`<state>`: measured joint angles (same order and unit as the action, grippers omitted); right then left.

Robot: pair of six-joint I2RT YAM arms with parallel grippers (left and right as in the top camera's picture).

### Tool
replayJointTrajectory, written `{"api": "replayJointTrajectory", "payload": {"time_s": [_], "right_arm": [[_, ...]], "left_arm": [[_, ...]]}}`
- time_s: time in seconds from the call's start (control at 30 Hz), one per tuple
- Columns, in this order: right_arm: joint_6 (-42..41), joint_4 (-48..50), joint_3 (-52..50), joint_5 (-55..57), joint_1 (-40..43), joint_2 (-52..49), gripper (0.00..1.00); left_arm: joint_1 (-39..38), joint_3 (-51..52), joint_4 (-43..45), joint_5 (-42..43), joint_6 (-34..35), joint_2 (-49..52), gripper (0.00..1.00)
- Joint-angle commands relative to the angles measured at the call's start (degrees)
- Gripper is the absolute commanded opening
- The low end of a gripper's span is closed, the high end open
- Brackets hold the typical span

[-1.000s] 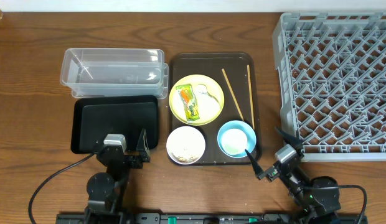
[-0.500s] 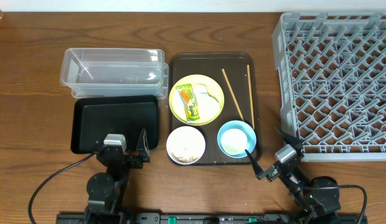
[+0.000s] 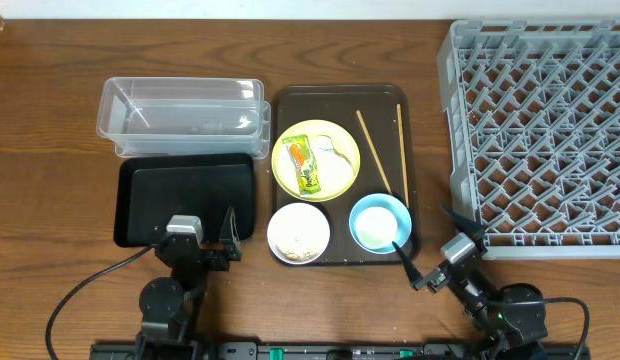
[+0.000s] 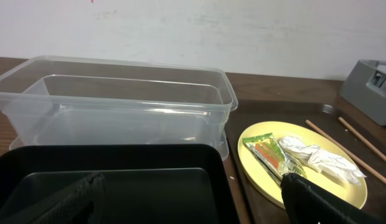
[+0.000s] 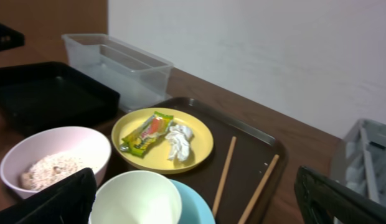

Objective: Sort waste into correct bins and load items into the dishwasher rack

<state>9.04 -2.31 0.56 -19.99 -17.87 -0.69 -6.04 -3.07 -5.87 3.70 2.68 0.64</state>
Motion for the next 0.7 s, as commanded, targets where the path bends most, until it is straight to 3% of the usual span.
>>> {"api": "replayJointTrajectory", "payload": {"time_s": [0.0, 0.17, 0.37, 0.53, 0.67], "right_arm": [[-0.9, 0.0, -0.2, -3.1, 0.6, 0.3, 0.99], [-0.9, 0.0, -0.2, -3.7, 0.6, 0.3, 0.99], [-2.2, 0.1, -0.2, -3.3, 0.6, 0.3, 0.99], [-12.4, 2.8, 0.5, -0.8, 0.6, 0.3, 0.99], [-14.4, 2.3, 5.0, 0.7, 0.7, -0.8, 0.99]], "left_arm": [[0.3, 1.6, -0.4, 0.2, -0.7, -0.4, 0.92], [0.3, 1.6, -0.2, 1.4, 2.5, -0.4, 0.91], [0.3, 1.6, 1.1, 9.8, 2.8, -0.4, 0.91], [0.3, 0.4, 3.4, 12.4, 4.0, -0.4, 0.91], [0.3, -4.3, 3.0, 12.4, 8.3, 0.4, 0.92]]}}
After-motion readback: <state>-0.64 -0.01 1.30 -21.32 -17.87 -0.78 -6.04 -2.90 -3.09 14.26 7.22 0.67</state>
